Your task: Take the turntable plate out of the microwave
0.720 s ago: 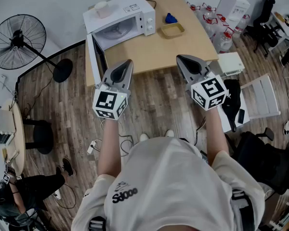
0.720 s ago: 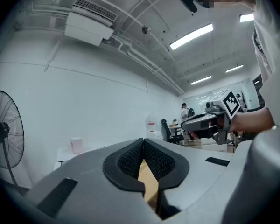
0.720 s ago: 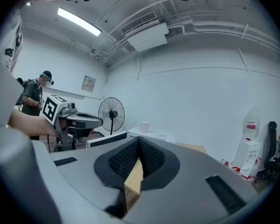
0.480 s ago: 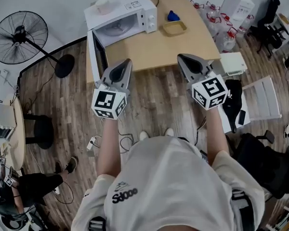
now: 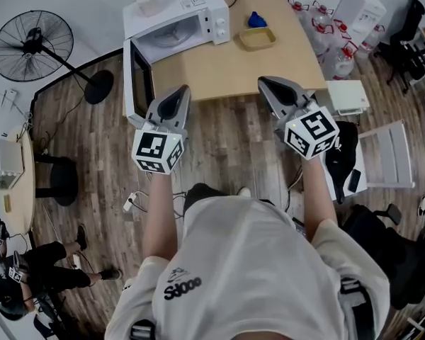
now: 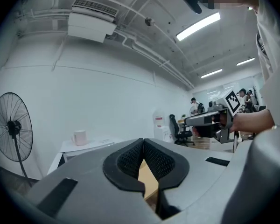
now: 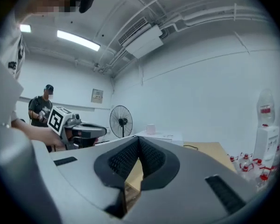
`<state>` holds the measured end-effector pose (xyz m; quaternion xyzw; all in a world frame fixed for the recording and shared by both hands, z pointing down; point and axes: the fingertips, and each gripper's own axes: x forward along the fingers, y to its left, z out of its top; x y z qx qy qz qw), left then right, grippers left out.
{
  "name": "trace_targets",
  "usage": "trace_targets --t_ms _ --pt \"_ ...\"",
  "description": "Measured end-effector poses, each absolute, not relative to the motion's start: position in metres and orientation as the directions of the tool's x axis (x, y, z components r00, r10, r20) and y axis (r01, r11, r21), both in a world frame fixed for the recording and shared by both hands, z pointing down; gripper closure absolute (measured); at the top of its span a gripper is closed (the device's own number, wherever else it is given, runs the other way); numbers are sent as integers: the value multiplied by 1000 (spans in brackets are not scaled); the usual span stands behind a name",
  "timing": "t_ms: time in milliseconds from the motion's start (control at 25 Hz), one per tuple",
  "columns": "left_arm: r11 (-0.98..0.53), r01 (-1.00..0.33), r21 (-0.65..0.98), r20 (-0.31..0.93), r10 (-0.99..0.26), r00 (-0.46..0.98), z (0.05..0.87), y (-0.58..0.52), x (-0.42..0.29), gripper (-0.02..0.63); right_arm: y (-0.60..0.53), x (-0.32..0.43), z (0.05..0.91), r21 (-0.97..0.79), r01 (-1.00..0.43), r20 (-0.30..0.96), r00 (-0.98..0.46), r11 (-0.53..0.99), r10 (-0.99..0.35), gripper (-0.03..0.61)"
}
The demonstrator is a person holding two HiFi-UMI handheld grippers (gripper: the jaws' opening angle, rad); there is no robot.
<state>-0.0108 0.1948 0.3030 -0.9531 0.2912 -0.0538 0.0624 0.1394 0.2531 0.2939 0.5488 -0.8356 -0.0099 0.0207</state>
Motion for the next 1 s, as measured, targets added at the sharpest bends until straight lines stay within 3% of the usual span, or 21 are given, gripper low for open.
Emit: trace_targets --t_ms 400,1000 --pt "-808 -571 -144 71 -584 808 314 154 17 595 205 163 304 44 -898 55 -436 438 -898 572" --pt "-816 -577 -19 48 -577 815 326 -68 22 595 20 171 299 76 -928 168 -348 364 -923 572"
